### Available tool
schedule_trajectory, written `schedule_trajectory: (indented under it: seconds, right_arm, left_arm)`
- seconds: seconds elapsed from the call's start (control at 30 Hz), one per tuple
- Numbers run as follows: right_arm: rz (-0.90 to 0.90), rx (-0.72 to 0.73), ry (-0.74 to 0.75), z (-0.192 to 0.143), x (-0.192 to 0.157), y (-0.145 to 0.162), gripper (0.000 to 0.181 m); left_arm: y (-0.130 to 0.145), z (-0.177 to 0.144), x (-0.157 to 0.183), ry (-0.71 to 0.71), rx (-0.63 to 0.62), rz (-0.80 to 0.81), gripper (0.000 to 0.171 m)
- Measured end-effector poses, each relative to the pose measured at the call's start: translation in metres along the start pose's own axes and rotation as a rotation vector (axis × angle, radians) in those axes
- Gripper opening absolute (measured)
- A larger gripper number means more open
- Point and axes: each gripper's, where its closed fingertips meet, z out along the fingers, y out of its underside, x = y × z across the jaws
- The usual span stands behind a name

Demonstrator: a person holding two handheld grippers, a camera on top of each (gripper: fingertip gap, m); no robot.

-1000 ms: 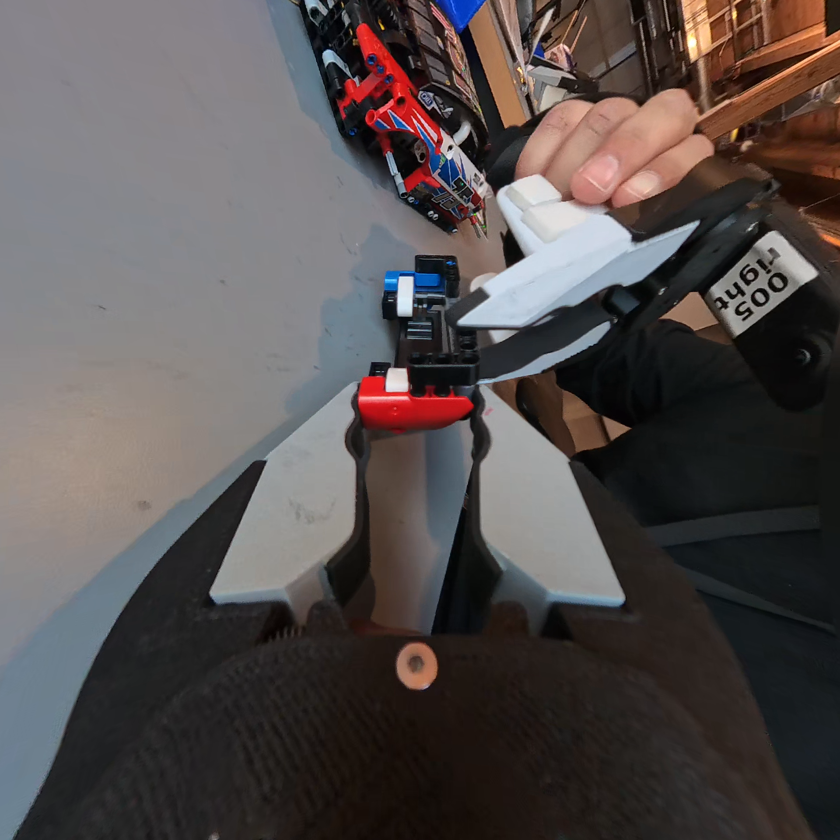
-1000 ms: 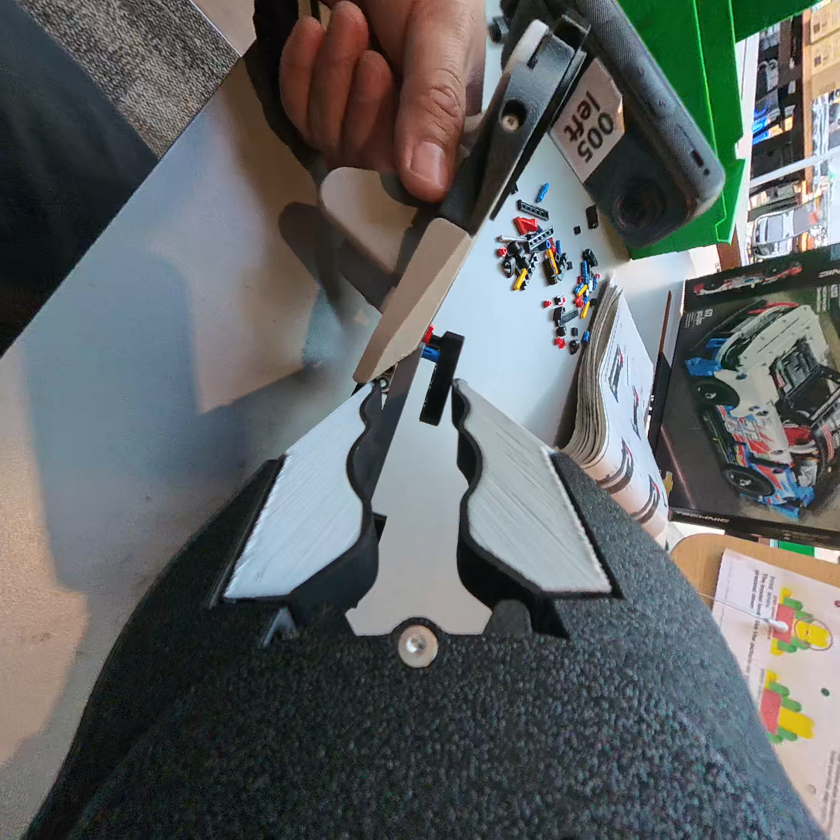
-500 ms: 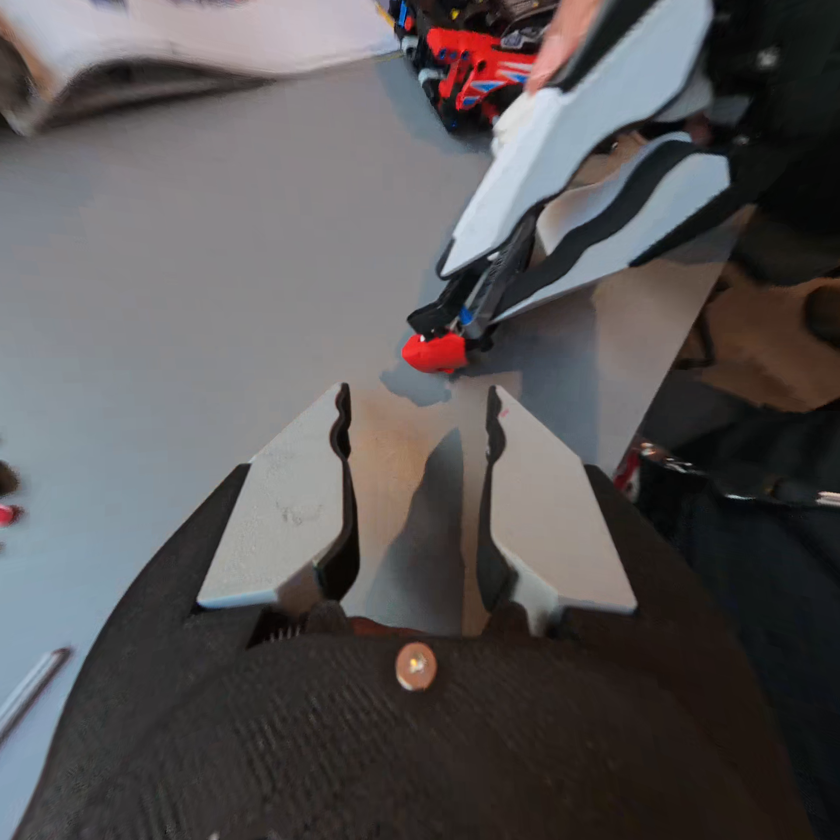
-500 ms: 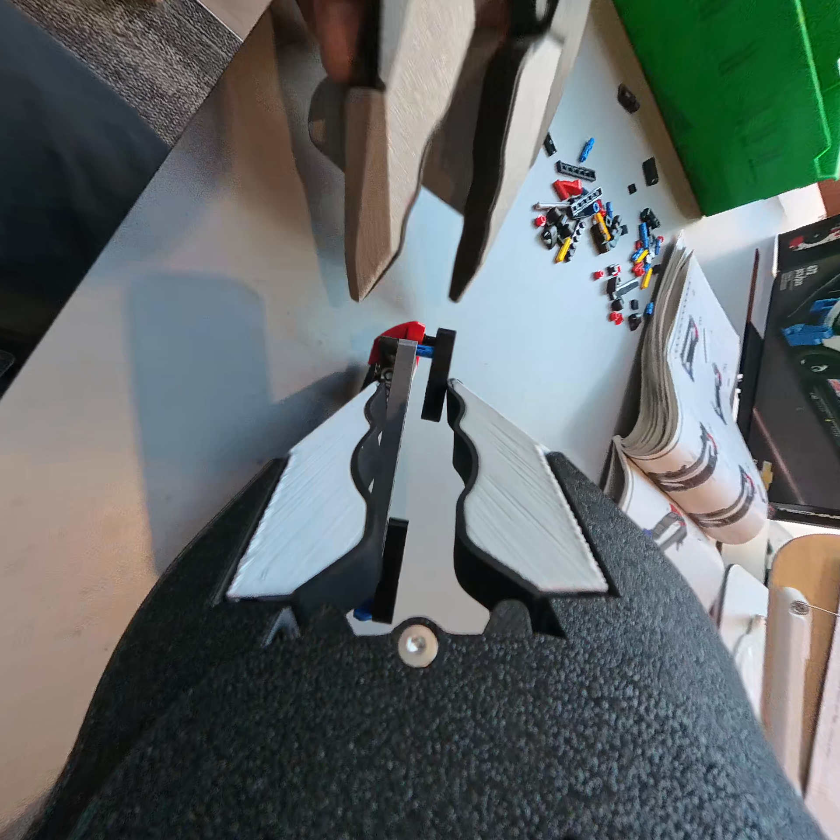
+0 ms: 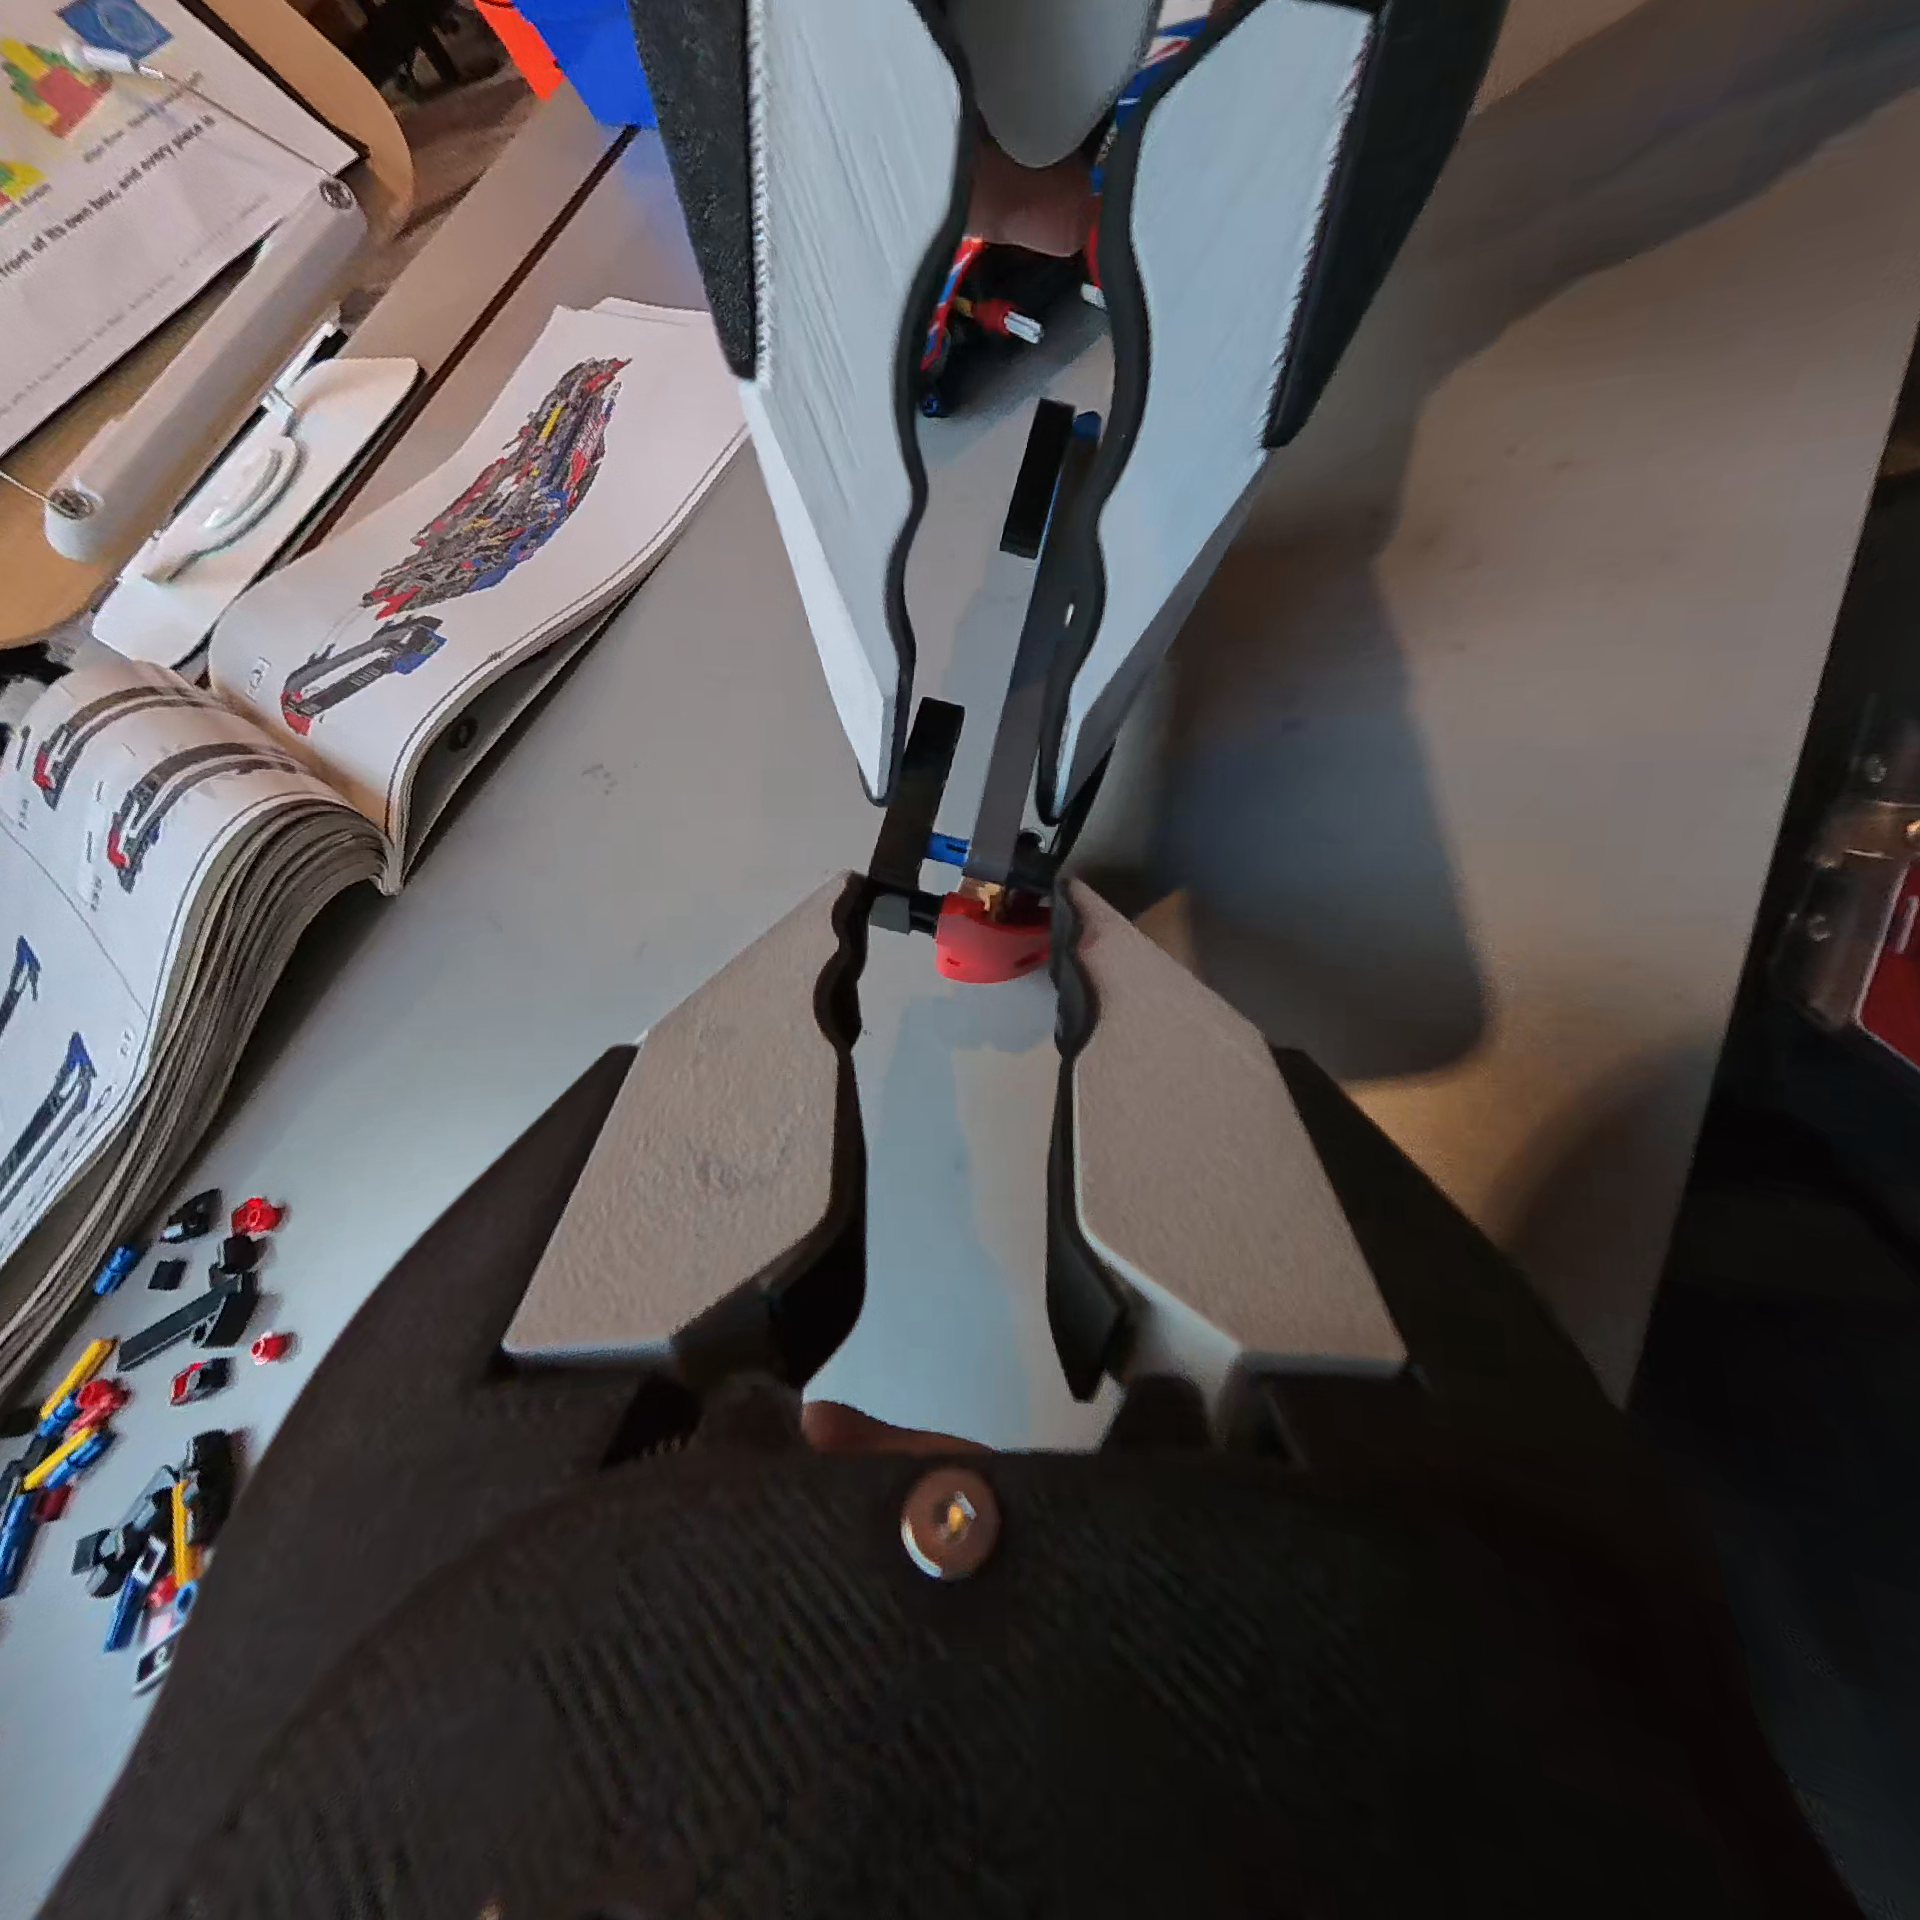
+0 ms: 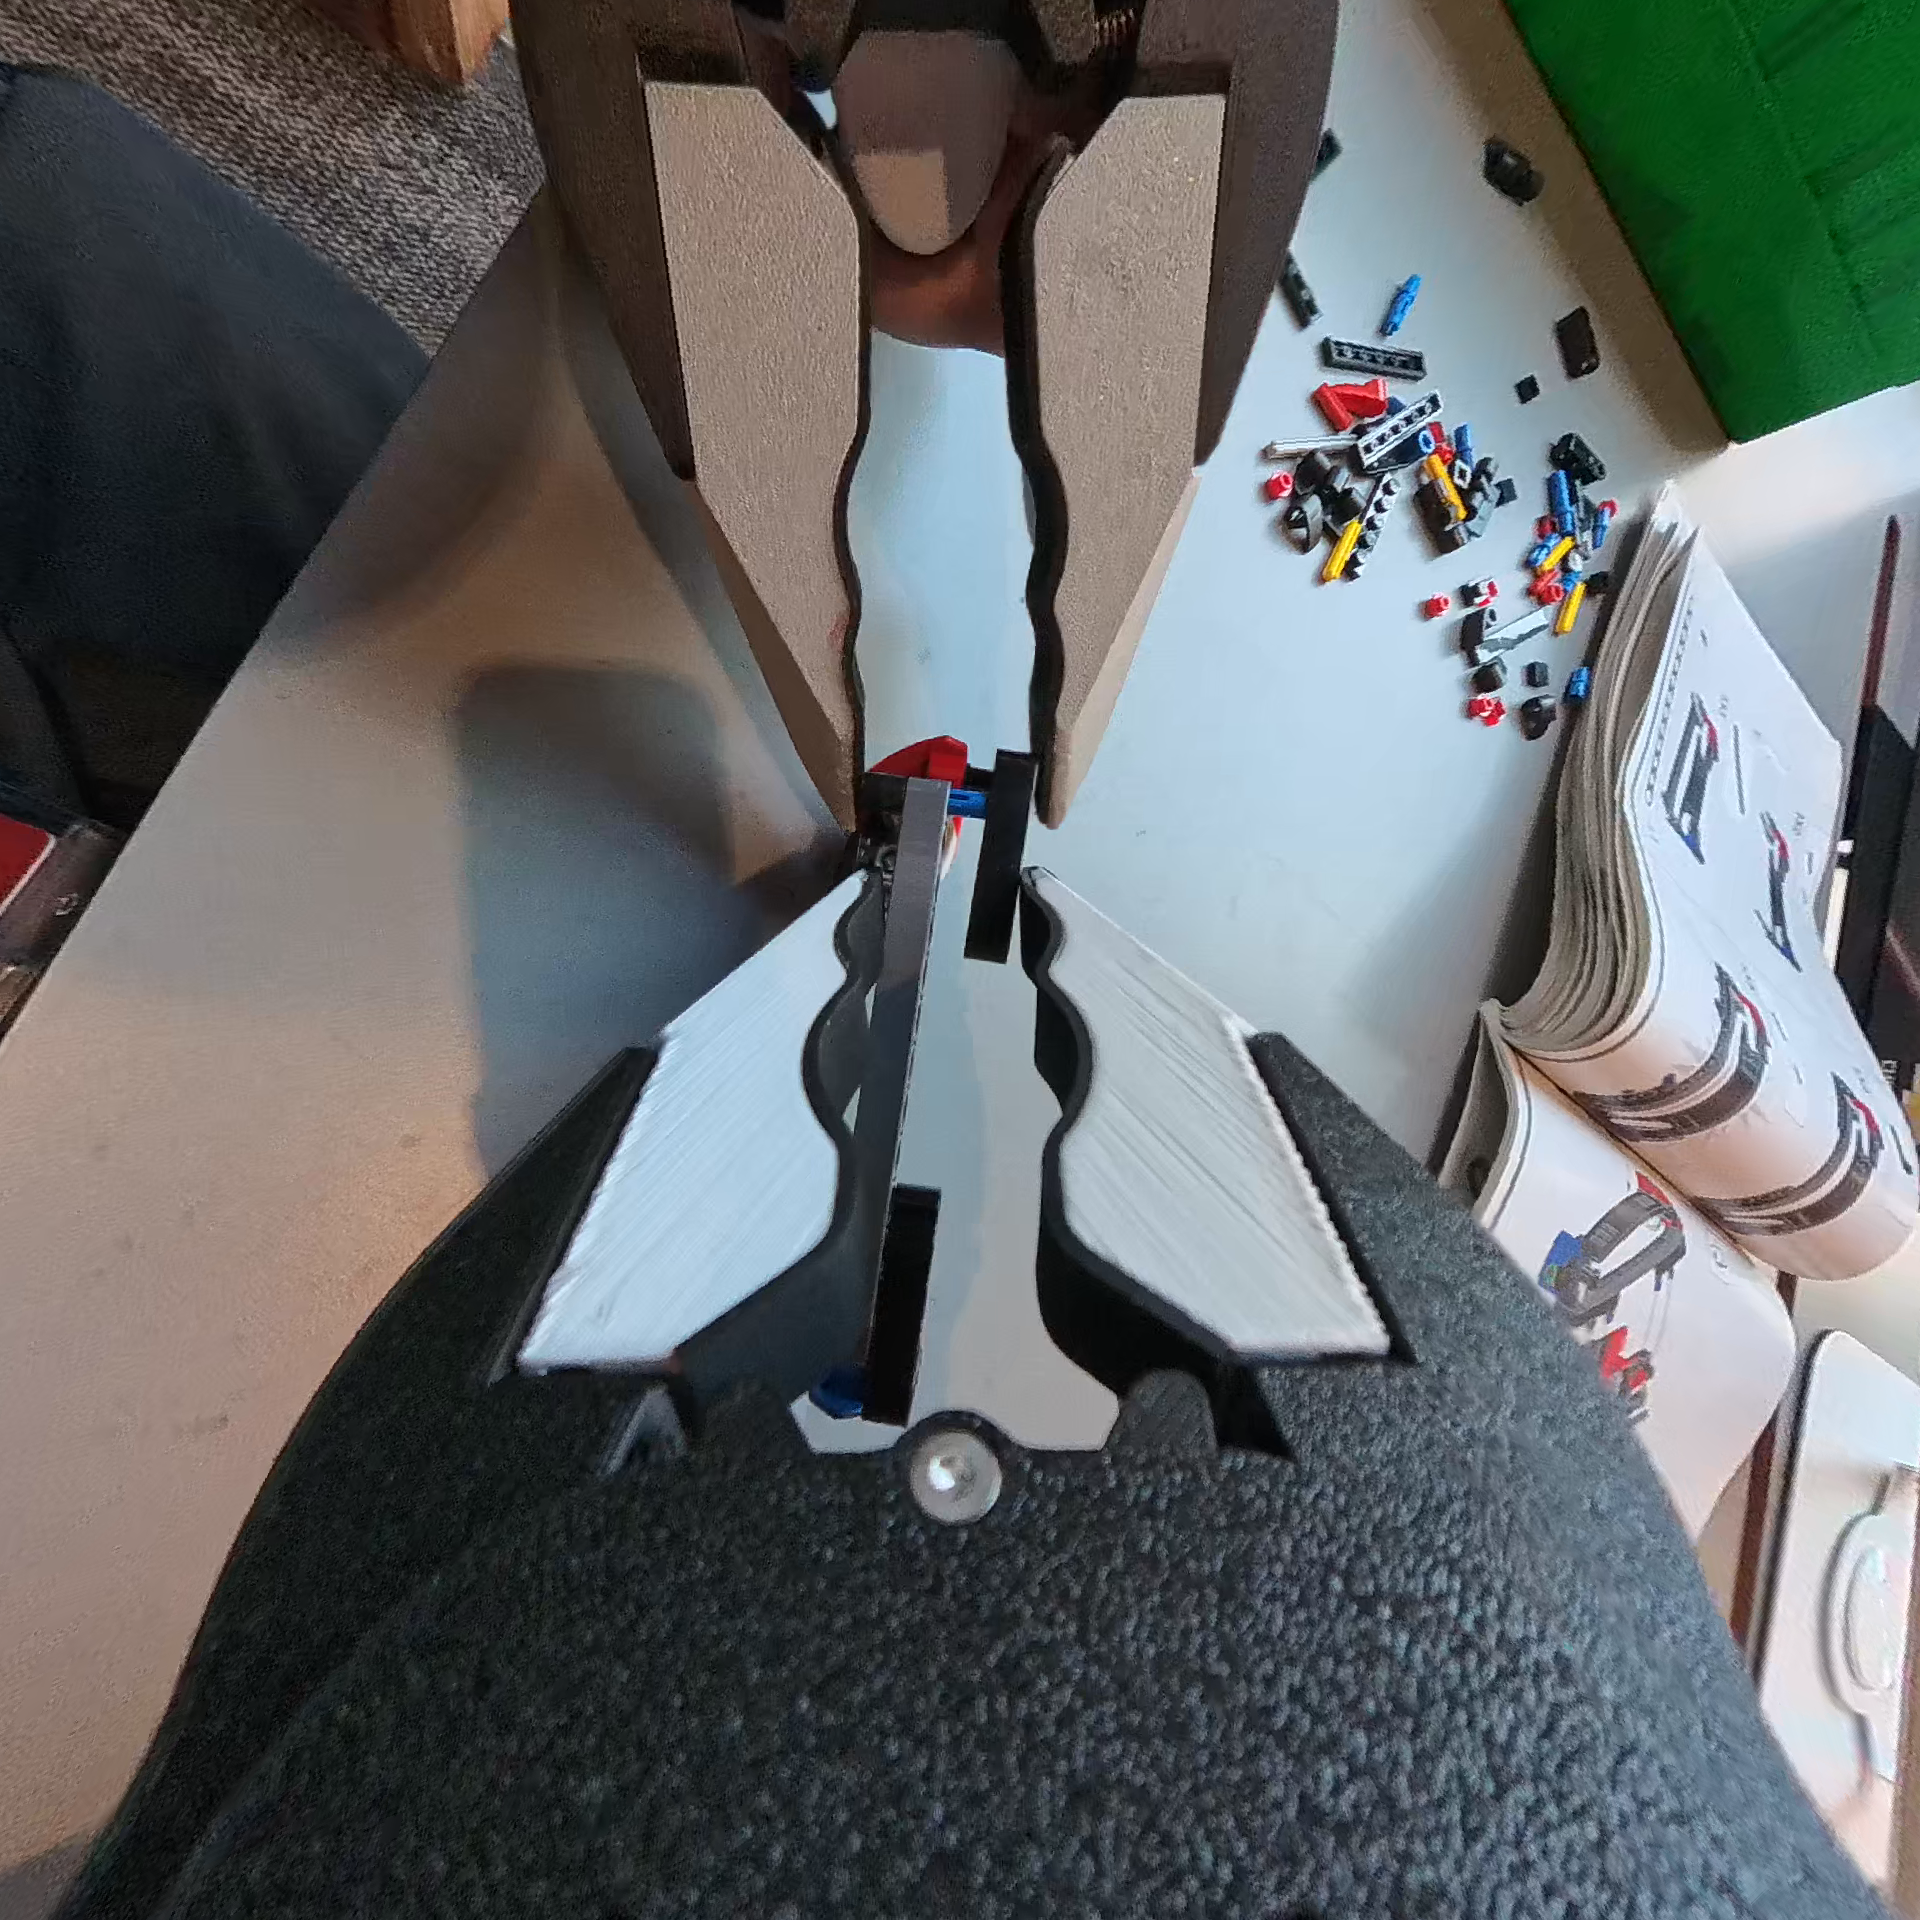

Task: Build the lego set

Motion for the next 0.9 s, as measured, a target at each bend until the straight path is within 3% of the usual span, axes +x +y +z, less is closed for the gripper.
schedule_trajectory:
  seconds: [0.47,0.77,0.9]
  right_arm:
    - [0.013,-0.028,-0.002,0.0049,0.0007,-0.0066,0.025]
    - [-0.104,-0.053,0.071,0.0048,0.0006,-0.0073,0.016]
    - [-0.020,-0.031,0.059,0.0037,0.0024,-0.0036,0.017]
  left_arm:
    - [0.0011,0.0005,0.0003,0.017,0.003,0.023,0.032]
    - [0.0006,0.0009,0.0000,-0.024,0.000,0.079,0.024]
    - [-0.0007,0.0039,-0.0021,-0.058,-0.001,0.092,0.025]
